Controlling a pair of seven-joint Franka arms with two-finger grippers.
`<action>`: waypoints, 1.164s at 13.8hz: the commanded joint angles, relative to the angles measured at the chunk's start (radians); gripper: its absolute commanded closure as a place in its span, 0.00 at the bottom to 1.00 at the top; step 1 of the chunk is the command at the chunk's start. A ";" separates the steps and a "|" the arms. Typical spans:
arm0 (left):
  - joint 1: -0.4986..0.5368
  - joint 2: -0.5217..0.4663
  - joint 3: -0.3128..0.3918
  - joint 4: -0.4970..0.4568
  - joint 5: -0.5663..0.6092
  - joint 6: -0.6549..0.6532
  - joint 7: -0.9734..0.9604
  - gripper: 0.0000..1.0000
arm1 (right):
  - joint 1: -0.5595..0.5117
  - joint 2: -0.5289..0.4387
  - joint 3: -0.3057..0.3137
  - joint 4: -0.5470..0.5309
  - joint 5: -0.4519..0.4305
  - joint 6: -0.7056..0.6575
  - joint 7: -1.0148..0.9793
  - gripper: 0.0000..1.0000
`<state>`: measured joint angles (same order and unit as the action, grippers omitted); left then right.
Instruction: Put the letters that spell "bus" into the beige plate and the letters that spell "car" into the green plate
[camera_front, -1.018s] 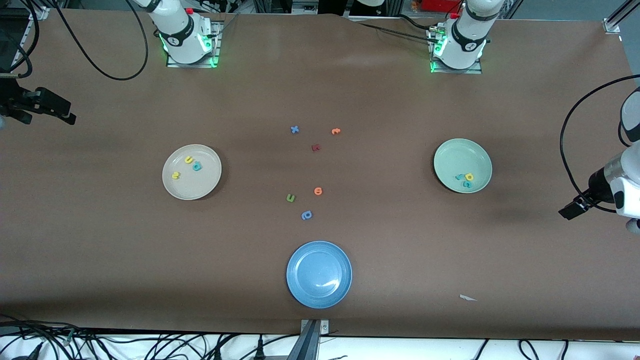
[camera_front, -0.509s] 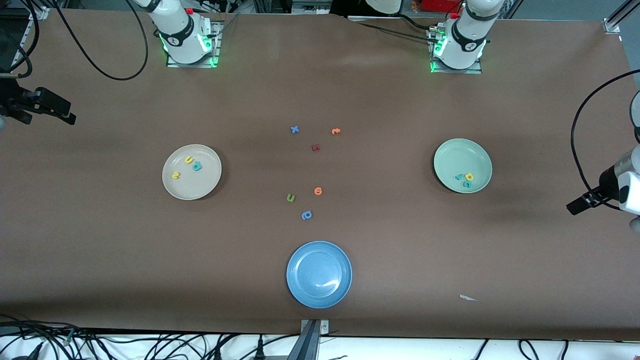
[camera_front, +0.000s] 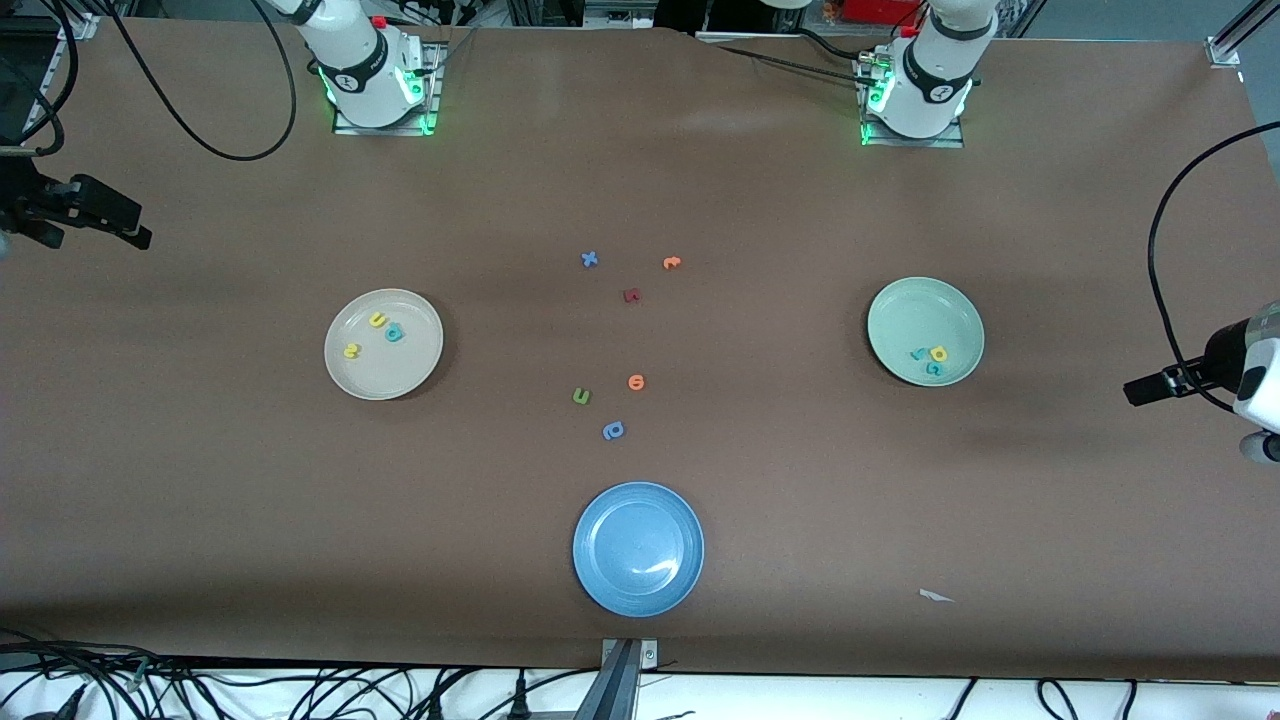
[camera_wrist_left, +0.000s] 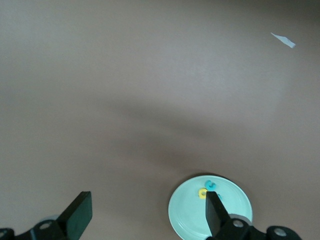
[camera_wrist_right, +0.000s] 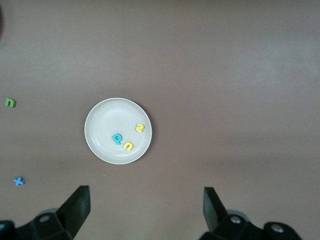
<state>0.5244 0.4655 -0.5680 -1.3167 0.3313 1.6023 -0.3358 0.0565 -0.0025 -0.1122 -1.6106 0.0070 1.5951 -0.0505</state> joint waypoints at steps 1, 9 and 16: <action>-0.192 -0.099 0.271 -0.012 -0.176 -0.027 0.108 0.00 | 0.002 -0.010 -0.004 0.004 0.014 -0.014 0.003 0.00; -0.415 -0.228 0.525 -0.127 -0.308 -0.044 0.175 0.00 | 0.002 -0.010 -0.006 0.004 0.014 -0.014 0.003 0.00; -0.465 -0.387 0.588 -0.381 -0.376 0.102 0.224 0.00 | 0.002 -0.010 -0.006 0.004 0.014 -0.014 0.003 0.00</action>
<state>0.0732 0.1631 0.0006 -1.5680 -0.0156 1.6260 -0.1439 0.0565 -0.0025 -0.1134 -1.6105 0.0070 1.5951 -0.0504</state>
